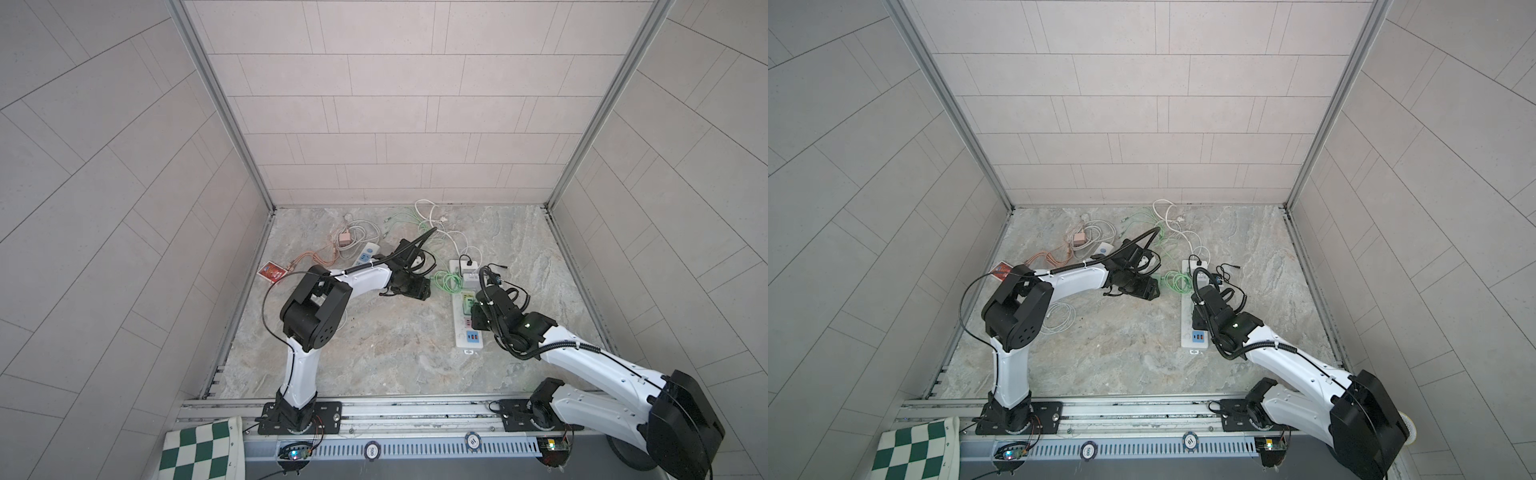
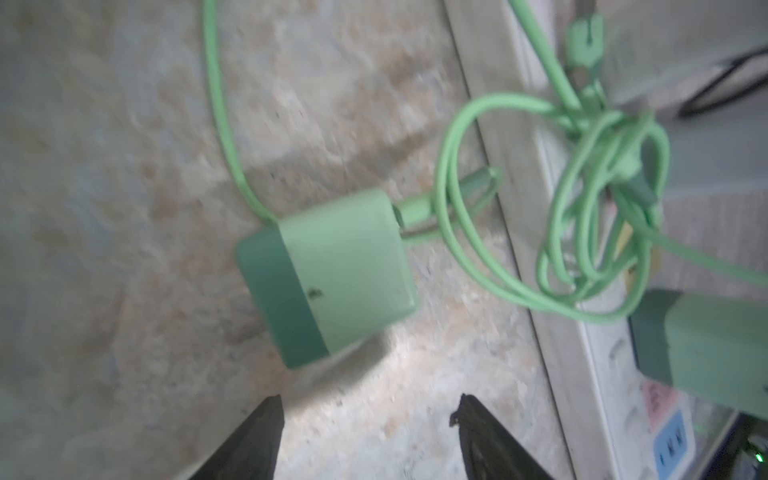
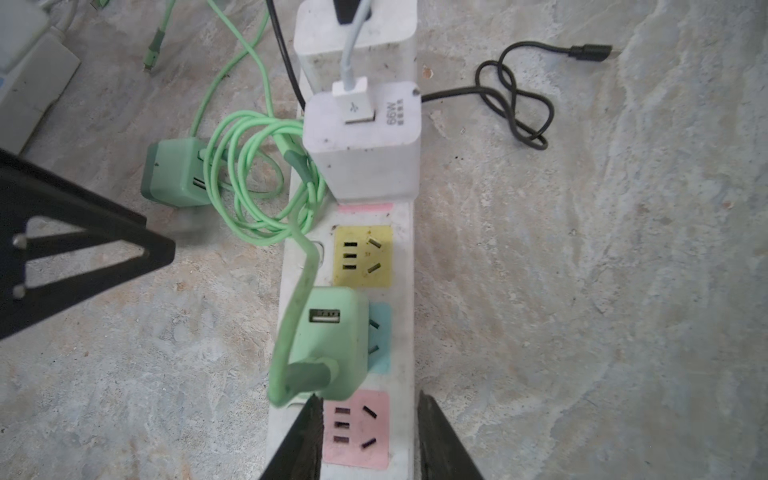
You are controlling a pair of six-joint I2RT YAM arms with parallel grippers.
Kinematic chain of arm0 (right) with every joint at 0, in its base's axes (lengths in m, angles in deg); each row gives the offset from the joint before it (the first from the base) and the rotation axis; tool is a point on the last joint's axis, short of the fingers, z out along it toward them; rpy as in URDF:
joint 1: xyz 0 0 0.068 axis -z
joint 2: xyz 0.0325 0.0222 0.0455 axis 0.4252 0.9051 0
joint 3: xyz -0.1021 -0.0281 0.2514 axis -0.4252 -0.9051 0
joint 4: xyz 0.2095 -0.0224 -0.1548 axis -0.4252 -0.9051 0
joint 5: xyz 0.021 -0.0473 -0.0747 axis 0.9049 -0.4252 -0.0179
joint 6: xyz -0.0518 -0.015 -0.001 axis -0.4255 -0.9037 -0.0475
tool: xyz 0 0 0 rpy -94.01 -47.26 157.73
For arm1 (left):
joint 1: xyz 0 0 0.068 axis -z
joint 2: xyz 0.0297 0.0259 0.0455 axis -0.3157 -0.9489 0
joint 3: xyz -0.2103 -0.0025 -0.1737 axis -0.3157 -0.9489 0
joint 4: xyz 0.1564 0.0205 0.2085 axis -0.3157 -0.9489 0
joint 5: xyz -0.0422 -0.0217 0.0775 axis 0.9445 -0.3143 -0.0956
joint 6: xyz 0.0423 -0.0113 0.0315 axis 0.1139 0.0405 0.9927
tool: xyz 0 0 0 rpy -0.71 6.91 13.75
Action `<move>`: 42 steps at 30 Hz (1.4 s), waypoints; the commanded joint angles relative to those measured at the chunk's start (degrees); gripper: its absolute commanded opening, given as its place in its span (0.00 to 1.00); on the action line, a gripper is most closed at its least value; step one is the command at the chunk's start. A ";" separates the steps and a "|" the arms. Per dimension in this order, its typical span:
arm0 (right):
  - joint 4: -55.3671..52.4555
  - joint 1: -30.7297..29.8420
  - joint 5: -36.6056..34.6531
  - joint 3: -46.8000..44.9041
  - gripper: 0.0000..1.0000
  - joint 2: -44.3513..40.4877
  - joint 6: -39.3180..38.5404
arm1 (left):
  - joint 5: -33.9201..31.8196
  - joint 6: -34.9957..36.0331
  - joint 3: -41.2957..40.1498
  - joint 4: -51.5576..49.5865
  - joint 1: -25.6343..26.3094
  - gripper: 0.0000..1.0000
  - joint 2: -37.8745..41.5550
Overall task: Insert plugs into power strip
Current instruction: Insert the plug into the socket, then pick up the plug from the center of the table.
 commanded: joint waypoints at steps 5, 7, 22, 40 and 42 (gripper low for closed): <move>-2.62 4.14 2.62 -0.83 0.38 -2.35 -2.29 | -4.35 7.83 -6.45 -2.90 0.50 0.73 11.08; -2.71 4.75 3.57 -1.10 0.38 -3.18 -2.83 | -10.75 12.01 -4.41 -5.63 0.49 0.74 11.34; -4.60 7.82 8.47 -1.71 0.38 -8.11 -5.37 | -18.36 53.58 4.79 -9.03 0.64 0.74 3.84; -6.45 13.51 15.16 -2.94 0.38 -11.67 -8.57 | -7.21 61.21 17.25 -13.03 0.69 0.71 -10.09; -6.49 14.39 15.89 -3.15 0.38 -11.72 -8.97 | -6.55 61.38 18.90 -14.50 0.71 0.71 -11.33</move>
